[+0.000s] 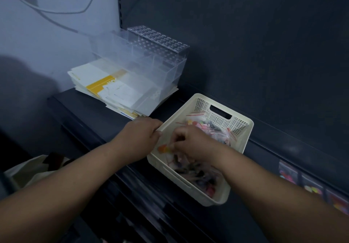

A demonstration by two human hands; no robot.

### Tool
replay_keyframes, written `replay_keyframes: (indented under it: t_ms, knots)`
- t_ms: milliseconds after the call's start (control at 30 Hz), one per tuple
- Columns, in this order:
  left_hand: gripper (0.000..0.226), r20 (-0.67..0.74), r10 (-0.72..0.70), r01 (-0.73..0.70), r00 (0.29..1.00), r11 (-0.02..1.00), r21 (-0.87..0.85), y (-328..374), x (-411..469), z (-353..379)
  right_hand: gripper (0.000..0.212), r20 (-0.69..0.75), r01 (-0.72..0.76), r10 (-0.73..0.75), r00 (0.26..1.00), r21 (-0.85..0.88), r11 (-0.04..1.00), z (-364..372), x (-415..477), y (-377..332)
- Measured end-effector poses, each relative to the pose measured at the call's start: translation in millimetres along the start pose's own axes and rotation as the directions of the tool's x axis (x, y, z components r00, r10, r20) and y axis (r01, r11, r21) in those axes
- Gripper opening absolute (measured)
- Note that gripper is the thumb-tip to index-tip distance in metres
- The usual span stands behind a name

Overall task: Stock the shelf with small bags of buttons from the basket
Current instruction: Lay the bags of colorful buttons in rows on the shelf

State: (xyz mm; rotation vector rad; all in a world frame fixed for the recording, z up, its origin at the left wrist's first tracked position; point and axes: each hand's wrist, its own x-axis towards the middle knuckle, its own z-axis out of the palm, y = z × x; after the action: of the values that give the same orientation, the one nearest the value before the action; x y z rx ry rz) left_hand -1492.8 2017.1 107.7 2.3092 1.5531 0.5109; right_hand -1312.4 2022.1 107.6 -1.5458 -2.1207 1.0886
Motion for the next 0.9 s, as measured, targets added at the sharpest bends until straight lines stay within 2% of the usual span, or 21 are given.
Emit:
replay_keyframes:
  t_ms: [100, 200, 300, 400, 467, 500, 567, 700, 767, 900]
  knots:
    - [0.020, -0.001, -0.013, 0.013, 1.000, 0.999, -0.052, 3.9, 1.7, -2.5, 0.008, -0.060, -0.031, 0.040, 0.997, 0.145, 0.989, -12.6, -5.5, 0.2]
    - [0.030, -0.086, -0.028, 0.022, 0.996, 0.997, -0.070, 12.7, 4.4, -6.0, 0.003, -0.077, -0.056, 0.080, 0.994, 0.272, 0.961, -19.5, -10.9, 0.7]
    - [0.032, -0.168, -0.031, -0.003, 0.985, 0.980, -0.197, 30.0, 5.8, -12.4, 0.016, -0.082, -0.040, 0.077, 0.994, 0.380, 0.924, -27.2, -18.3, 1.1]
    - [0.022, 0.005, -0.049, 0.046, 0.999, 0.892, -0.450, 46.6, 8.1, -15.6, 0.019, -0.079, -0.030, 0.067, 0.995, 0.394, 0.919, -33.4, -28.1, -2.2]
    - [0.007, 0.113, -0.045, 0.097, 0.993, 0.854, -0.511, 51.8, 10.3, -12.2, 0.019, -0.074, -0.040, 0.078, 0.994, 0.420, 0.907, -35.4, -34.0, -2.4]
    - [0.004, 0.121, -0.045, 0.101, 0.992, 0.860, -0.501, 52.3, 11.3, -9.7, 0.020, -0.078, -0.042, 0.083, 0.994, 0.419, 0.907, -35.8, -36.6, -1.7]
    - [0.015, 0.112, -0.082, 0.126, 0.990, 0.872, -0.473, 51.4, 13.5, -6.0, 0.020, -0.120, -0.050, 0.100, 0.988, 0.366, 0.929, -37.3, -39.1, 2.1]
    - [0.008, 0.079, -0.249, 0.246, 0.965, 0.768, -0.591, 47.9, 21.6, -6.8, 0.016, -0.329, -0.138, 0.187, 0.926, 0.166, 0.976, -48.1, -34.4, 23.1]
    - [0.010, 0.019, -0.278, 0.235, 0.960, 0.770, -0.593, 46.6, 28.9, -7.9, 0.015, -0.395, -0.171, 0.200, 0.897, 0.107, 0.979, -52.8, -29.3, 31.5]
    - [0.014, -0.038, -0.294, 0.212, 0.955, 0.768, -0.604, 42.2, 43.1, -10.8, 0.018, -0.391, -0.202, 0.190, 0.901, 0.012, 0.979, -55.3, -11.8, 37.0]
